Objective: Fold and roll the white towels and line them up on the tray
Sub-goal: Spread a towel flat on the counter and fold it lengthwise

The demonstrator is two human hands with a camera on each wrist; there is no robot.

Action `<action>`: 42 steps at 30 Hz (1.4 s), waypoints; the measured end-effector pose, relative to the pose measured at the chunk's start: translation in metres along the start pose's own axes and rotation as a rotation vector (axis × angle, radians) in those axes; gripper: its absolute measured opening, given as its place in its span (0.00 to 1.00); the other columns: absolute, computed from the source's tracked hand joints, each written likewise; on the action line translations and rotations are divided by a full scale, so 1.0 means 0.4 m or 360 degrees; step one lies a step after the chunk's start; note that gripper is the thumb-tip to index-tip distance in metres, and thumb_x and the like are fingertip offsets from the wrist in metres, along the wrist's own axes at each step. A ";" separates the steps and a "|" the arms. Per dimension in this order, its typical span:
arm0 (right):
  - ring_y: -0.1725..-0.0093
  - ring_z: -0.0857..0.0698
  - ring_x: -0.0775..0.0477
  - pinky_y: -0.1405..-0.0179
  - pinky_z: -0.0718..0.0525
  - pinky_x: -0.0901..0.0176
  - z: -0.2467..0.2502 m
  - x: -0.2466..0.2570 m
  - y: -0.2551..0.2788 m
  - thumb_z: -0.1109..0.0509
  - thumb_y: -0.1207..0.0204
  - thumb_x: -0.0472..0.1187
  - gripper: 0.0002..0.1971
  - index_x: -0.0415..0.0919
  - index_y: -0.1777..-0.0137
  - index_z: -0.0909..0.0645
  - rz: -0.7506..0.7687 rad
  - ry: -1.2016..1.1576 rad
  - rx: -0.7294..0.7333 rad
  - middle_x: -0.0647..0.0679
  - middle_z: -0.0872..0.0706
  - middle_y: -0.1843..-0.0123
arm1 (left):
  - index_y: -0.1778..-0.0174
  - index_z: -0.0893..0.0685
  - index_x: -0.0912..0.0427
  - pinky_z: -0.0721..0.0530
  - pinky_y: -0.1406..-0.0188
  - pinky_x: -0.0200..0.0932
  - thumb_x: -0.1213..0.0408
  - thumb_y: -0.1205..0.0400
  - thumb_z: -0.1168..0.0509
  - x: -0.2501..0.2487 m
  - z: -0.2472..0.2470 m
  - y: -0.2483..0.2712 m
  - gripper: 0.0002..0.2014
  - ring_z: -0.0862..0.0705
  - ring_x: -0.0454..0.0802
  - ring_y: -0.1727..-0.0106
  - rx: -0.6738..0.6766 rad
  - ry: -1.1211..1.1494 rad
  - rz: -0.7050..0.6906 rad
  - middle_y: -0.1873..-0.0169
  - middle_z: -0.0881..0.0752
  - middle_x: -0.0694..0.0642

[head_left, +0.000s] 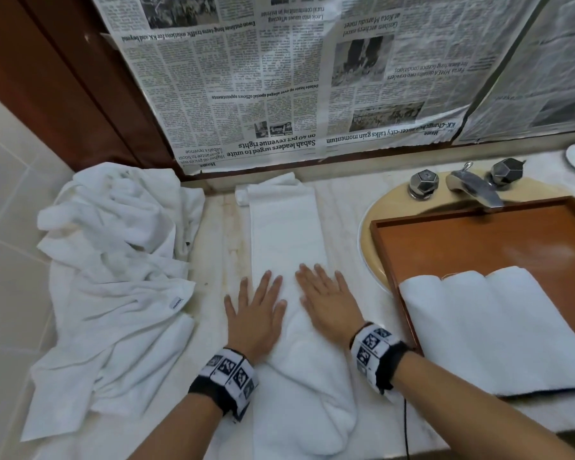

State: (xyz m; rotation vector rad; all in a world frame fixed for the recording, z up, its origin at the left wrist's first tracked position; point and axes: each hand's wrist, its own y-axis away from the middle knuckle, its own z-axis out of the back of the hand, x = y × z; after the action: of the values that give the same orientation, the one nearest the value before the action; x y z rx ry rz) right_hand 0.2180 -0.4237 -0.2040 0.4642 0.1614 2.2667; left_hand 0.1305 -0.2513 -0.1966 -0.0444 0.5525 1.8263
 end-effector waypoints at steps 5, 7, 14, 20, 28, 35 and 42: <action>0.14 0.65 0.53 0.17 0.66 0.42 -0.031 -0.012 0.061 0.79 0.24 0.59 0.38 0.53 0.12 0.62 -0.0095 0.0031 0.0050 0.63 0.67 0.14 | 0.16 0.61 0.27 0.60 0.18 0.72 0.39 0.13 0.68 0.030 -0.034 0.049 0.27 0.63 0.53 0.12 -0.0064 -0.0043 0.0055 0.15 0.62 0.31; 0.14 0.65 0.53 0.16 0.65 0.43 -0.022 -0.032 0.068 0.77 0.20 0.58 0.34 0.54 0.12 0.64 -0.0242 -0.0010 0.0034 0.65 0.69 0.15 | 0.17 0.63 0.26 0.61 0.18 0.72 0.41 0.11 0.65 0.057 -0.027 0.052 0.25 0.64 0.53 0.12 -0.0084 -0.0034 0.0154 0.15 0.62 0.32; 0.14 0.44 0.47 0.15 0.46 0.48 -0.015 -0.004 0.150 0.48 0.12 0.51 0.28 0.45 0.14 0.39 -0.0405 -0.0418 -0.0144 0.49 0.42 0.12 | 0.14 0.41 0.40 0.52 0.17 0.67 0.43 0.12 0.56 0.029 -0.017 0.098 0.28 0.53 0.56 0.12 -0.0079 -0.0008 -0.0016 0.12 0.50 0.41; 0.33 0.25 0.43 0.35 0.27 0.52 -0.042 0.030 0.276 0.32 0.19 0.47 0.21 0.46 0.28 0.25 -0.0468 -0.0561 -0.0091 0.50 0.24 0.37 | 0.40 0.14 0.49 0.31 0.37 0.48 0.43 0.18 0.46 0.018 -0.029 0.190 0.21 0.23 0.52 0.36 -0.0208 0.0117 -0.0293 0.43 0.15 0.46; 0.58 0.20 0.51 0.63 0.26 0.70 -0.016 0.131 0.371 0.32 0.17 0.43 0.05 0.44 0.51 0.24 -0.0600 -0.1068 -0.0392 0.52 0.18 0.57 | 0.40 0.17 0.49 0.28 0.39 0.50 0.54 0.19 0.35 0.042 -0.032 0.244 0.12 0.22 0.53 0.40 -0.0082 0.0223 -0.0363 0.45 0.15 0.47; 0.60 0.18 0.55 0.61 0.22 0.73 0.014 0.240 0.504 0.31 0.17 0.46 0.05 0.48 0.49 0.23 -0.0414 -0.1083 -0.0435 0.54 0.17 0.59 | 0.46 0.13 0.46 0.23 0.43 0.54 0.56 0.22 0.40 0.082 -0.024 0.314 0.13 0.20 0.54 0.44 0.0006 0.0379 -0.0462 0.50 0.12 0.48; 0.54 0.17 0.56 0.53 0.19 0.67 -0.037 0.344 0.575 0.34 0.16 0.51 0.09 0.49 0.42 0.22 -0.0269 -0.0964 -0.0047 0.55 0.16 0.52 | 0.46 0.09 0.52 0.22 0.35 0.46 0.65 0.19 0.30 0.127 -0.030 0.358 0.09 0.15 0.47 0.42 0.0000 0.0505 -0.0537 0.46 0.09 0.48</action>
State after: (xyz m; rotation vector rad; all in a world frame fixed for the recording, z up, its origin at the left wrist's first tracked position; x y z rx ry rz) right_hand -0.0314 -0.4763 -0.1196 1.0514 -0.1376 1.8696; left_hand -0.0197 -0.2420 -0.1729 -0.4095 0.7198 1.4959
